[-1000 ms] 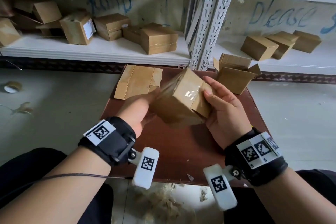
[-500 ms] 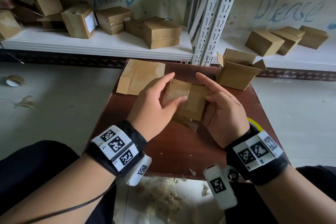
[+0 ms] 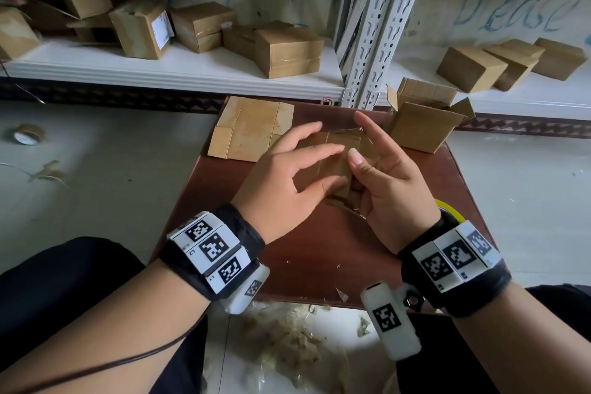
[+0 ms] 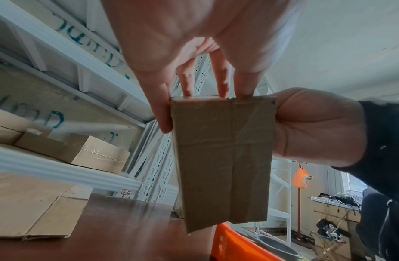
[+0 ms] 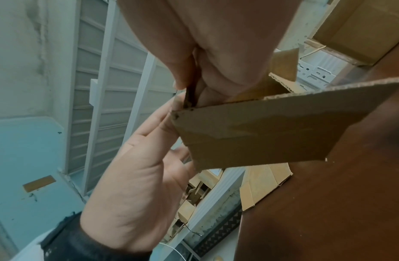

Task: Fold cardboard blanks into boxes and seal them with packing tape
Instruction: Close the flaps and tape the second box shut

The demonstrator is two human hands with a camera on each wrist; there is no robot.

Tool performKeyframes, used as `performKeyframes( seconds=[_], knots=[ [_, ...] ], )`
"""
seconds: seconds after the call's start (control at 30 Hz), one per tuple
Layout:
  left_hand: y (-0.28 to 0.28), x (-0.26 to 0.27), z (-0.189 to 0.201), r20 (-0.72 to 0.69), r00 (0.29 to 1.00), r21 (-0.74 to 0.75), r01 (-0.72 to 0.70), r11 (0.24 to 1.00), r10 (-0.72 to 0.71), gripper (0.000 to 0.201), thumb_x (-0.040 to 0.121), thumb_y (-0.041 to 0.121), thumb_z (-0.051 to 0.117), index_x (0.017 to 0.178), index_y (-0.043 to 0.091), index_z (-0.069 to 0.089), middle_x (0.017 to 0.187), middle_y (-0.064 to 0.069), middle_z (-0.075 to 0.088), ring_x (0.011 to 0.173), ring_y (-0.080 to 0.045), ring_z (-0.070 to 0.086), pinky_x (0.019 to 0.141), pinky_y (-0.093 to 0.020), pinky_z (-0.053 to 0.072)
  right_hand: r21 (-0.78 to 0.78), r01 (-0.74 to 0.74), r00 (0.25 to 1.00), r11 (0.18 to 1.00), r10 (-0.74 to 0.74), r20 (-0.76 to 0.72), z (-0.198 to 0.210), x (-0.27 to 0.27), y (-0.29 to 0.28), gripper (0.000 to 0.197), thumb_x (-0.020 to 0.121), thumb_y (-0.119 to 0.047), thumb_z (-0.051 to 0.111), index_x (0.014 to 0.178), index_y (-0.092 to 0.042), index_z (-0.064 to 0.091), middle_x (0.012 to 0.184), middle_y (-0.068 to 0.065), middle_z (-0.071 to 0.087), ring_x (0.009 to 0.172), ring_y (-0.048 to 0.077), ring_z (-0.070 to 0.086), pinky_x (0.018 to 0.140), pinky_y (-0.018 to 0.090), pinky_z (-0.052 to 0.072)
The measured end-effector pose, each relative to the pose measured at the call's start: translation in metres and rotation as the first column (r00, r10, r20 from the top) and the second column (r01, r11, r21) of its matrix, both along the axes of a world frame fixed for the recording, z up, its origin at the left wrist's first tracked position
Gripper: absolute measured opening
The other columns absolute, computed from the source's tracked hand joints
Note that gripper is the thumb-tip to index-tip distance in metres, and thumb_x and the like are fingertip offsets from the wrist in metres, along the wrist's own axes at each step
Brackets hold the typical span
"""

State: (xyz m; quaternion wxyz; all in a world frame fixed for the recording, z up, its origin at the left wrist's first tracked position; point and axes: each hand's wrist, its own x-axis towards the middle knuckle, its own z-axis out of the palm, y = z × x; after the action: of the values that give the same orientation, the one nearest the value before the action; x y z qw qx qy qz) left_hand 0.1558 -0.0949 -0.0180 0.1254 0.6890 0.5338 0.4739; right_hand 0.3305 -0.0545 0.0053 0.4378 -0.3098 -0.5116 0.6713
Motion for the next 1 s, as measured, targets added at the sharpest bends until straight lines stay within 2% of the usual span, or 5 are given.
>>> performKeyframes(
  seconds=[0.27, 0.47, 0.6, 0.77, 1.0],
  knots=[
    [0.002, 0.002, -0.005, -0.027, 0.999, -0.017, -0.036, 0.999, 0.035, 0.027, 0.092, 0.025, 0.077, 0.119, 0.021, 0.077, 0.136, 0.000, 0.059, 0.131, -0.013, 0.054, 0.111, -0.029, 0.044, 0.058, 0.043, 0.994, 0.997, -0.049, 0.099, -0.008, -0.008, -0.002, 0.073, 0.081, -0.040, 0.075, 0.150, -0.029, 0.053, 0.096, 0.033, 0.062, 0.091, 0.043, 0.059, 0.087, 0.087, 0.043],
    [0.002, 0.006, -0.008, -0.001, 0.999, 0.009, -0.054, 0.999, 0.054, 0.025, 0.092, 0.022, 0.077, 0.117, 0.021, 0.078, 0.137, 0.000, 0.059, 0.130, -0.013, 0.054, 0.110, -0.020, 0.040, 0.107, 0.065, 0.990, 0.992, -0.077, 0.118, -0.013, -0.003, 0.003, 0.048, 0.105, -0.009, 0.057, 0.150, -0.022, 0.052, 0.088, 0.013, 0.065, 0.081, 0.029, 0.064, 0.092, 0.075, 0.052],
    [0.002, 0.007, -0.009, -0.035, 0.999, 0.042, -0.035, 0.999, 0.036, 0.036, 0.096, 0.024, 0.073, 0.132, 0.020, 0.072, 0.140, -0.001, 0.058, 0.132, -0.014, 0.054, 0.110, -0.024, 0.045, 0.128, 0.072, 0.986, 0.989, -0.090, 0.141, -0.011, -0.006, 0.004, 0.053, 0.091, -0.034, 0.073, 0.143, -0.033, 0.059, 0.094, 0.021, 0.060, 0.090, 0.035, 0.058, 0.091, 0.079, 0.048],
    [0.003, 0.005, -0.007, -0.024, 0.997, 0.070, -0.077, 0.995, 0.079, 0.025, 0.100, 0.029, 0.065, 0.117, 0.018, 0.080, 0.128, 0.000, 0.066, 0.114, -0.014, 0.063, 0.096, -0.030, 0.053, 0.149, 0.076, 0.977, 0.986, -0.104, 0.189, -0.017, -0.002, 0.008, 0.041, 0.108, -0.004, 0.052, 0.147, -0.016, 0.053, 0.102, -0.008, 0.076, 0.088, 0.017, 0.074, 0.074, 0.037, 0.064],
    [0.007, 0.001, -0.002, -0.041, 0.998, 0.068, -0.053, 0.996, 0.056, 0.008, 0.092, 0.021, 0.077, 0.096, 0.017, 0.083, 0.099, 0.004, 0.072, 0.095, -0.016, 0.067, 0.084, -0.039, 0.056, 0.209, 0.050, 0.963, 0.977, -0.102, 0.250, -0.019, -0.001, 0.007, 0.041, 0.108, 0.001, 0.048, 0.148, -0.009, 0.049, 0.088, -0.006, 0.078, 0.078, 0.007, 0.073, 0.071, 0.022, 0.058]
  ],
)
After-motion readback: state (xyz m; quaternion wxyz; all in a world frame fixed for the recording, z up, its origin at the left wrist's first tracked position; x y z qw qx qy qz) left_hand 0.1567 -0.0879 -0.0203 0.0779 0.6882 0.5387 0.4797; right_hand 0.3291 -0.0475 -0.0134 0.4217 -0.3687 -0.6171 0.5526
